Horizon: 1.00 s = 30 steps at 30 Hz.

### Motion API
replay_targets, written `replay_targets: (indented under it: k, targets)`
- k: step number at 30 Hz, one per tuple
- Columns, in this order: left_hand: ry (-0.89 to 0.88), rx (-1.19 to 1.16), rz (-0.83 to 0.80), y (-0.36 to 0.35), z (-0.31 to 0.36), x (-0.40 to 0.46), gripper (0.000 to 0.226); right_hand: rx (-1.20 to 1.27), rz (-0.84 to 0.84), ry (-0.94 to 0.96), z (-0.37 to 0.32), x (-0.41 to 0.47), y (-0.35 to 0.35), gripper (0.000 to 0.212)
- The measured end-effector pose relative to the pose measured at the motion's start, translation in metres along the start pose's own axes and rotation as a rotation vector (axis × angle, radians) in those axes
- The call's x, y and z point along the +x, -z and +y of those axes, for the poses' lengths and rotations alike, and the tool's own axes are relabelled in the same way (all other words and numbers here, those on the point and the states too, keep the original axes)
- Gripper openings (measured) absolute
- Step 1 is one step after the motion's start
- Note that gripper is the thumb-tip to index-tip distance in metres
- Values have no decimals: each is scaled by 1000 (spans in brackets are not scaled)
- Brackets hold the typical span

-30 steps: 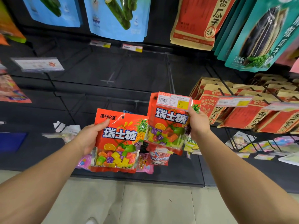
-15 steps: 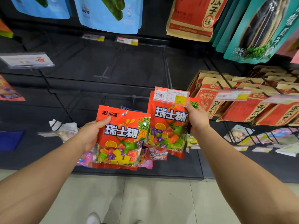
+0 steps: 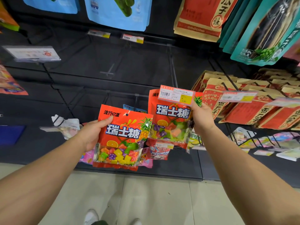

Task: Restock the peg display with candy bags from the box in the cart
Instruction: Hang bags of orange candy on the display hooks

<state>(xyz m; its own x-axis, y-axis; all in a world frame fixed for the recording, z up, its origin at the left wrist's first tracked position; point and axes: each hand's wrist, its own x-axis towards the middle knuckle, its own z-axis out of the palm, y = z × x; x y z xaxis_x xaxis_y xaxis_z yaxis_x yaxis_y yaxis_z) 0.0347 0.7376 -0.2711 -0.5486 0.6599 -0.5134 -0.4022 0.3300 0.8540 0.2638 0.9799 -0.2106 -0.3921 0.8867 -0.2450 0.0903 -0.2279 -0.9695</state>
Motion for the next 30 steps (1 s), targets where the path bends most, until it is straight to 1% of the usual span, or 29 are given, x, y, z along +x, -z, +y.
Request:
replay_targets:
  k: [2, 5, 9, 12, 15, 16, 18, 21, 24, 27, 30]
  targets:
    - [8, -14, -2, 0, -3, 1, 46, 28, 58, -8, -1, 0, -4, 19]
    - [1, -105, -7, -3, -12, 1, 27, -22, 118, -19, 0, 0, -10, 21]
    - [19, -135, -11, 3, -21, -6, 23, -19, 152, -48, 9, -3, -15, 19]
    - [37, -116, -6, 20, -25, -12, 29, 6, 162, -52, 13, -8, -21, 15]
    - [46, -101, -19, 38, -22, -12, 52, 27, 160, -55, 13, -16, -29, 12]
    - [43, -101, -25, 44, -21, -11, 55, 29, 165, -48, 13, -19, -32, 10]
    - [35, -103, -40, 53, -20, -9, 54, 34, 181, -47, 15, -26, -35, 7]
    - [27, -114, -71, 62, -17, -3, 37, 27, 206, -75, 18, -38, -37, 14]
    - [24, -128, -117, 67, -11, 6, 27, -6, 212, -120, 17, -50, -40, 18]
    - [6, -141, -134, 64, -9, 9, 27, -41, 228, -146, 17, -56, -38, 31]
    - [-1, -154, -133, 58, -13, 7, 32, -44, 241, -136, 16, -59, -34, 35]
